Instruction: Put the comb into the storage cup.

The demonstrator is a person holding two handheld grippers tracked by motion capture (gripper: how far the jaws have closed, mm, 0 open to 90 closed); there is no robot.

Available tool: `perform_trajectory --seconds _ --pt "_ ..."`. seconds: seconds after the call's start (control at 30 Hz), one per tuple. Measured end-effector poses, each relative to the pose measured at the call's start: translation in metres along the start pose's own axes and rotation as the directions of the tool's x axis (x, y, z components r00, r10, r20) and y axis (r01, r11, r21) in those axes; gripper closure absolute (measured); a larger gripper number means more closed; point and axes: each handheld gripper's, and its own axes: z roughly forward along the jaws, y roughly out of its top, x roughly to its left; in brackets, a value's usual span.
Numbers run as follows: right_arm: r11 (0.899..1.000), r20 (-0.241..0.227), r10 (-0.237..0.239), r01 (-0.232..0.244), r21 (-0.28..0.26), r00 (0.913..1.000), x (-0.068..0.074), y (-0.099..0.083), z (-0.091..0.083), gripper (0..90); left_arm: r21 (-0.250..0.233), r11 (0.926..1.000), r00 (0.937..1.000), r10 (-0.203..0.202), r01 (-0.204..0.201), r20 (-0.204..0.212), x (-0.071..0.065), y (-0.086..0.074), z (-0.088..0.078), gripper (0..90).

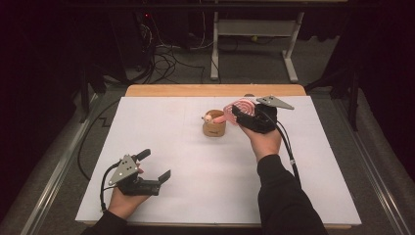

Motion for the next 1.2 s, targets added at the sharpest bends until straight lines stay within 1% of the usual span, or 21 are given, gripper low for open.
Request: perform_trajectory --seconds 0.2,0.33,0.43,0.6,0.83,0.93,1.03,1.2 --pt "1.000 -0.013 -0.012 0.013 0.006 0.9998 -0.001 0.000 0.000 27.6 0.003 1.0000 1.0000 -0.001 0.001 -0.003 0.001 0.000 0.000 0.0" --pt "0.999 -0.017 -0.033 0.033 0.013 0.9993 -0.002 0.001 -0.001 19.7 0.003 1.0000 1.0000 0.002 -0.002 0.000 0.000 0.000 0.000 0.0" --pt "0.999 -0.015 -0.028 0.029 0.018 0.9995 -0.002 0.001 -0.001 14.3 0.002 1.0000 1.0000 0.000 0.000 0.000 0.000 0.000 0.000 0.0" --pt "0.999 -0.028 -0.025 0.026 0.031 0.9993 -0.003 0.001 0.000 0.4 0.001 1.0000 1.0000 0.000 -0.001 0.001 -0.001 0.000 0.000 0.0" --pt "0.999 -0.011 -0.042 0.042 0.031 0.9991 -0.003 0.003 -0.003 0.4 0.005 1.0000 1.0000 0.000 0.000 0.000 0.000 0.000 0.000 0.0" --pt "0.998 -0.007 -0.047 0.047 0.033 0.9989 -0.004 0.004 -0.006 0.3 0.016 0.9998 0.9999 -0.011 0.011 0.002 0.000 0.001 0.001 0.0" --pt "0.997 0.001 -0.064 0.064 0.035 0.9979 -0.003 0.005 -0.009 0.3 0.027 0.9995 0.9998 -0.017 0.017 0.004 0.001 0.000 0.002 0.0" --pt "0.996 0.001 -0.082 0.082 0.026 0.9966 -0.002 0.007 -0.015 0.4 0.027 0.9995 0.9999 -0.015 0.015 0.007 0.001 0.000 0.002 0.0"
